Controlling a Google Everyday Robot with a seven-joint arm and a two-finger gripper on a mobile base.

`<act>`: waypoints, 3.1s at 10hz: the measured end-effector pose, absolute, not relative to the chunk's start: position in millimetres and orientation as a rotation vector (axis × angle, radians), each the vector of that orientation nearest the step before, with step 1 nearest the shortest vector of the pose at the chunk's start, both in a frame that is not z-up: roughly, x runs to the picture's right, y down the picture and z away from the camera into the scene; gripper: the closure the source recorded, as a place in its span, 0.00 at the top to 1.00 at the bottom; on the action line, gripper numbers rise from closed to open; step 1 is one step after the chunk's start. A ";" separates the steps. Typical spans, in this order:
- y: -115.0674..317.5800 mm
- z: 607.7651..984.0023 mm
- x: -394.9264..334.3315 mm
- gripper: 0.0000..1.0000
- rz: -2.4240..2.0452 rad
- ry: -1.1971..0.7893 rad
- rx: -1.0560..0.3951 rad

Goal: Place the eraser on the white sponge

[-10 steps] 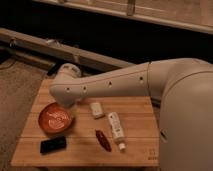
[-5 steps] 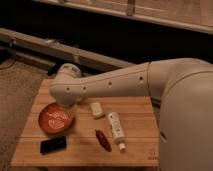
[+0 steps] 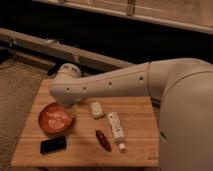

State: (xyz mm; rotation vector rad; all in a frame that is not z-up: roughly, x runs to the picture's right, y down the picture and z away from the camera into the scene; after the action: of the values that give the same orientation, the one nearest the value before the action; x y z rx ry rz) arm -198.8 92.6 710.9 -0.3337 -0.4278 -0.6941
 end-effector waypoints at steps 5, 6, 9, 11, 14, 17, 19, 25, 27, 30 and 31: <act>92.5 710.9 -198.8 0.75 -0.694 -0.428 -0.334; 92.6 710.9 -198.8 0.75 -0.694 -0.428 -0.334; 89.9 711.1 -198.0 0.75 -0.697 -0.423 -0.334; 74.5 717.7 -196.3 0.75 -0.712 -0.419 -0.343; 45.6 733.0 -207.1 0.75 -0.762 -0.450 -0.374; 30.4 739.5 -215.8 0.75 -0.819 -0.499 -0.408; 35.1 729.3 -231.7 0.75 -0.902 -0.486 -0.406; 107.9 686.5 -288.7 0.75 -1.041 -0.443 -0.425; 134.0 680.4 -302.7 0.75 -1.047 -0.476 -0.466; 164.5 665.4 -307.7 0.75 -1.027 -0.512 -0.502; 175.4 662.5 -307.4 0.75 -1.009 -0.525 -0.506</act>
State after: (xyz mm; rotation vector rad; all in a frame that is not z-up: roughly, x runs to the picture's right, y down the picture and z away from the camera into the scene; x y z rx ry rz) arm -307.4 175.4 662.5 -0.5059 -0.5252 -1.0086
